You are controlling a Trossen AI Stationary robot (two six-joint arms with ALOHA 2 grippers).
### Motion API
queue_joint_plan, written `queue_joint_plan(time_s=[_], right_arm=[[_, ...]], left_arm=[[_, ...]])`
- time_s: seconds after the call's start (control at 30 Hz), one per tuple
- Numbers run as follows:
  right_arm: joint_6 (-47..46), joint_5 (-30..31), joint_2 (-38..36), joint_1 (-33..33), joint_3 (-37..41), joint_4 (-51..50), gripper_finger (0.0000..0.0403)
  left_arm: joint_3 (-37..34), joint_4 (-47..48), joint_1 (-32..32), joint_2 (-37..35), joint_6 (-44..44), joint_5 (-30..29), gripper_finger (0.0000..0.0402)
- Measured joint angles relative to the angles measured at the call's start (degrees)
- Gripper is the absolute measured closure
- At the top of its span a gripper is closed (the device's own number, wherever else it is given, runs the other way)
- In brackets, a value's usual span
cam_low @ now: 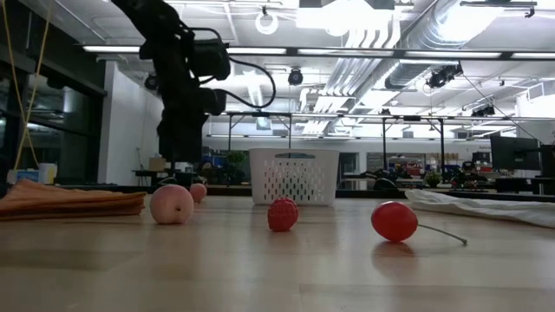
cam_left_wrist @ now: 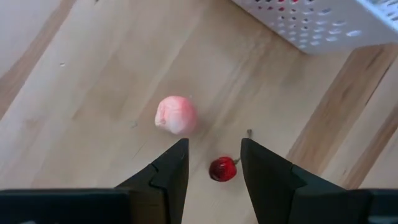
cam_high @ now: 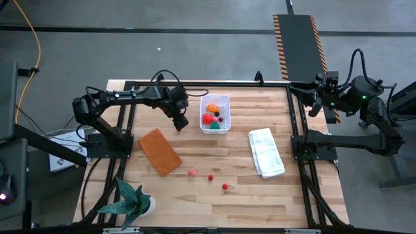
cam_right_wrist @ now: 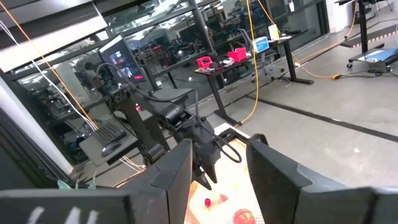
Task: Pick and placing Produce into tupperware
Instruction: Put the peach into the white bin
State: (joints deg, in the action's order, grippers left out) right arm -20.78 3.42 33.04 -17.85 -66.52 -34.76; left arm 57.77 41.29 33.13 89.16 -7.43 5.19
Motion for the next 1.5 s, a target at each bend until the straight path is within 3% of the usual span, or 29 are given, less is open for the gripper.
queue_joint_plan(time_s=[0.53,1.1,1.5], right_arm=[[-0.17,0.02,0.00,-0.02,0.00,0.02,0.0259],[-0.39,0.02,0.00,0.00,0.00,0.02,0.0259],[-0.42,0.17,0.00,0.00,0.00,0.04,0.0259]], left_arm=[[-2.77,-4.18,2.22,0.00,4.64,0.83,0.0266],[-2.77,-5.90,2.53,6.79,4.65,1.22,0.0266],[-2.77,-8.73,2.50,7.54,4.01,2.89,0.0266]])
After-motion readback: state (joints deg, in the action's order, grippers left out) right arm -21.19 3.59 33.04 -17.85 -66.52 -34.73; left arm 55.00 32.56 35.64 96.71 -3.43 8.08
